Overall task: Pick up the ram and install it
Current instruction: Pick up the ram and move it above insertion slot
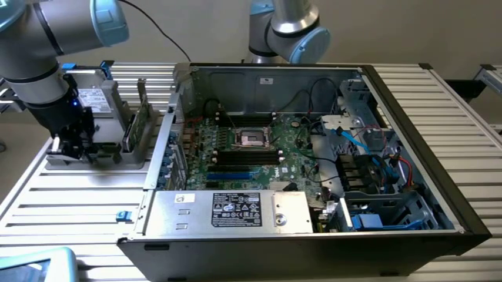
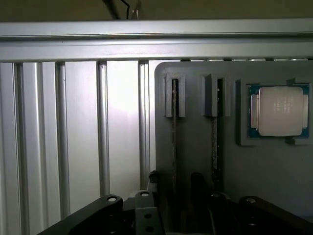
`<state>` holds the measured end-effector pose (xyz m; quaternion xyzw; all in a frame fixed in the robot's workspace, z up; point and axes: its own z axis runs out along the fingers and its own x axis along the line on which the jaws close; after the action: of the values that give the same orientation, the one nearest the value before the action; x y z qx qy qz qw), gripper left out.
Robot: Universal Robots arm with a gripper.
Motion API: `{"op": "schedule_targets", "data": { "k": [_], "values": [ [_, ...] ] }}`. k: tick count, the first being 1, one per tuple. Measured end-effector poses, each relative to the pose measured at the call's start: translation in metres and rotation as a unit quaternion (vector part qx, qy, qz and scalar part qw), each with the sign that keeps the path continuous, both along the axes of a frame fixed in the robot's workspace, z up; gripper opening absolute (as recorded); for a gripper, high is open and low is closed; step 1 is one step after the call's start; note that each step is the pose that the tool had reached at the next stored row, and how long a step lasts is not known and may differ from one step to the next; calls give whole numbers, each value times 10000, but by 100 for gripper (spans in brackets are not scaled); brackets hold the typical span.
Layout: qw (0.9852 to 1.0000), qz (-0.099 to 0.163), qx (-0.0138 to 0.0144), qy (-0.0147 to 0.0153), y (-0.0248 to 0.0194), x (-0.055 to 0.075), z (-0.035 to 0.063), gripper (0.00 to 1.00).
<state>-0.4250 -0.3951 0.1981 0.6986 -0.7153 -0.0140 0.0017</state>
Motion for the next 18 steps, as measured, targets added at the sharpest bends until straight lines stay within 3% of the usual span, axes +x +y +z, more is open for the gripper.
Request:
{"op": "schedule_targets", "data": {
  "k": [4,10,18],
  "values": [
    [10000,0,10,0,0,-4,0,16],
    [10000,0,46,-8,0,-10,34,13],
    [10000,0,51,-8,0,-10,372,13]
  ]
}}
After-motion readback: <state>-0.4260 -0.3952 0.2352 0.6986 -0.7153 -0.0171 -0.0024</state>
